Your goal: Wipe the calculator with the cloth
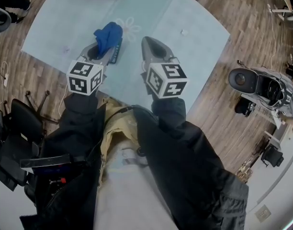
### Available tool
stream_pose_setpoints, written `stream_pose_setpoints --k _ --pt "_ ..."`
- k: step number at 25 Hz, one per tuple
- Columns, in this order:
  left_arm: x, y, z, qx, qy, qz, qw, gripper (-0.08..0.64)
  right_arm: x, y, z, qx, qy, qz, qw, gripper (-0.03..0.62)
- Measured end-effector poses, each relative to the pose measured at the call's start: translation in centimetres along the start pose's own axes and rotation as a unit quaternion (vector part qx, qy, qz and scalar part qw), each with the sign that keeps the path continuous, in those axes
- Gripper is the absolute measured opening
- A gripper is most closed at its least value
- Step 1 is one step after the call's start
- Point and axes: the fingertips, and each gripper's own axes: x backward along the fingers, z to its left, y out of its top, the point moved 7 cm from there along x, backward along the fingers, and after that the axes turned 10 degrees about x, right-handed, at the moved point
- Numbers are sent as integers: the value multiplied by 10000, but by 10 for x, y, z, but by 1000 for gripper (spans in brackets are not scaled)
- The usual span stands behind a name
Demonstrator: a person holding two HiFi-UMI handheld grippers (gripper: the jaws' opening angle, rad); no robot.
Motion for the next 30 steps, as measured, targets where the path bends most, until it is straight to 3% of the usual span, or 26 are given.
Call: stream_pose_setpoints --k 6,13,24,30 --pt "43 45 5 -133 163 -1042 9943 118 20 35 26 433 -175 -818 9956 -2" --pt "79 78 -7 -464 225 -1810 9821 118 47 64 35 599 -465 -1380 9875 -2" --pt "120 105 -23 -815 257 -2624 9612 118 63 84 49 759 -573 -1753 9799 -2" --pt "127 106 -24 -774 339 -2802 9562 118 66 85 50 803 -611 -1801 9785 -2"
